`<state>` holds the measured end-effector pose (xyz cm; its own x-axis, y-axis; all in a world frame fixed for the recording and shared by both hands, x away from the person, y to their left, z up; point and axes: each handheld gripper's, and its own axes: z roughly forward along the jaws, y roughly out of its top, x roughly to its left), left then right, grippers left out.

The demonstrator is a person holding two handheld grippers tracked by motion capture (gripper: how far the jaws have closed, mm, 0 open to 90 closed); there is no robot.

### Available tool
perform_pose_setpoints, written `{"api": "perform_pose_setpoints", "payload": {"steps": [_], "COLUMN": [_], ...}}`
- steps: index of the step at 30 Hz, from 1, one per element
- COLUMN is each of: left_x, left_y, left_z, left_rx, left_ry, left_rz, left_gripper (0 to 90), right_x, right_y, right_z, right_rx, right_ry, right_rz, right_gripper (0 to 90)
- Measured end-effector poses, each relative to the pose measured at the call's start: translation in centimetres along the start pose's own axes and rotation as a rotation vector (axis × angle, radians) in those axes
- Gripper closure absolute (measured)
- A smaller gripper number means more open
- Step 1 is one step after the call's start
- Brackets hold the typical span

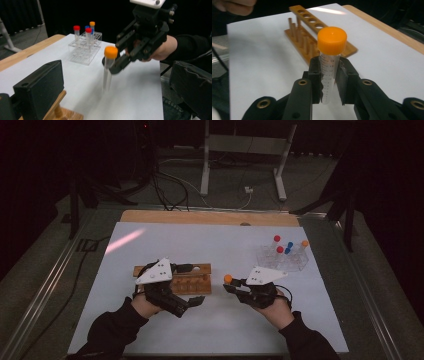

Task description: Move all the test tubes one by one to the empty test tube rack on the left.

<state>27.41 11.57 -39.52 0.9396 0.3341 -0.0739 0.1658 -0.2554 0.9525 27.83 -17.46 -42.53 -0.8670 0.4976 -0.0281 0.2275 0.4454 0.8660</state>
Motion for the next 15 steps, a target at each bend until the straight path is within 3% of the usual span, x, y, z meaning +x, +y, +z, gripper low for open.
{"api": "perform_pose_setpoints", "payload": {"steps": [5,15], "left_x": [-0.3,-0.9], "left_y": [0.4,0.1], "left_z": [1.0,2.6], "left_rx": [0.001,0.025], "left_ry": [-0.017,-0.029], "left_rz": [0.014,0.058], "left_gripper": [5.5,32.4], "right_x": [0.8,1.9], "right_y": [0.0,0.3], "right_z": [0.4,0.9], "right_rx": [0.004,0.005], "right_ry": [0.030,0.070], "right_rz": [-0.011,-0.030], "right_gripper": [74.8,74.8]}}
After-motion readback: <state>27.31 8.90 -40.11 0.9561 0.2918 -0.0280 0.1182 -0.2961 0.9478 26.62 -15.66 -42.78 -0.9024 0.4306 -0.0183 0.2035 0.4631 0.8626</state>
